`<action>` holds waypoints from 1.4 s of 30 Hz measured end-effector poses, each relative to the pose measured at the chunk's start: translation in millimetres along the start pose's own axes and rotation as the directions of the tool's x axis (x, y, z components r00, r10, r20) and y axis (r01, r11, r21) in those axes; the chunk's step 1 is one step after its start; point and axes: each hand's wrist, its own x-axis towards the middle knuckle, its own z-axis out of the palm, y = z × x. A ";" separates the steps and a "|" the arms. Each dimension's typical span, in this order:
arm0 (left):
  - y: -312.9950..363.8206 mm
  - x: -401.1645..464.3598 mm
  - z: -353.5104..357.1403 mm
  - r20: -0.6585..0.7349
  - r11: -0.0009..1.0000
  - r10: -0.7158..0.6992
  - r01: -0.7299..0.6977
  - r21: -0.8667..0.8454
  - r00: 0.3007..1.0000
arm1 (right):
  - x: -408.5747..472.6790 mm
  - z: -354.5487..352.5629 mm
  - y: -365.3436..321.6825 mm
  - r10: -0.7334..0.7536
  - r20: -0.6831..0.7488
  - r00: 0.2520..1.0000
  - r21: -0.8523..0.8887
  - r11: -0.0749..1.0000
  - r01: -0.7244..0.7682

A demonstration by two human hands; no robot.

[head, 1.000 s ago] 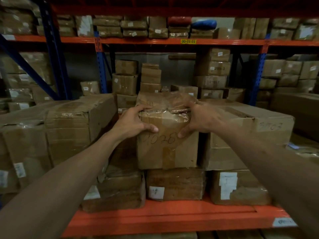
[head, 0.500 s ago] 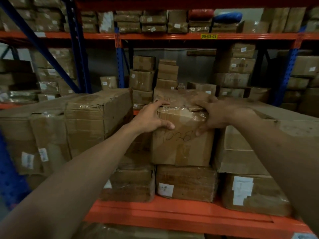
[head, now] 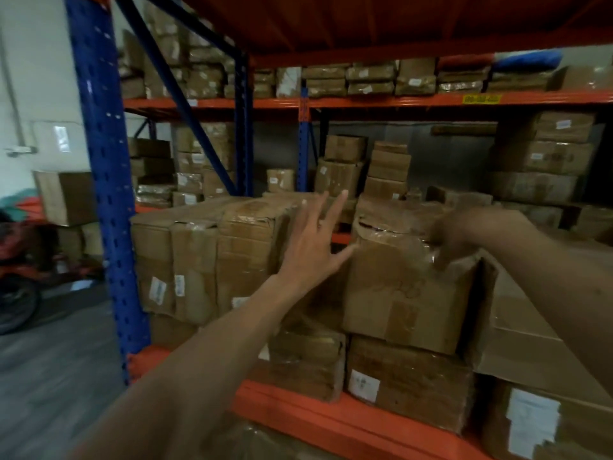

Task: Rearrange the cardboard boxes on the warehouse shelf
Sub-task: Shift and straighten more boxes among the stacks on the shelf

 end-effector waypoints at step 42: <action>-205.6 -40.9 -8.7 0.652 0.801 0.323 -0.565 0.198 0.686 | -36.9 90.0 -223.3 -0.015 -0.446 0.895 -0.124 0.991 -0.045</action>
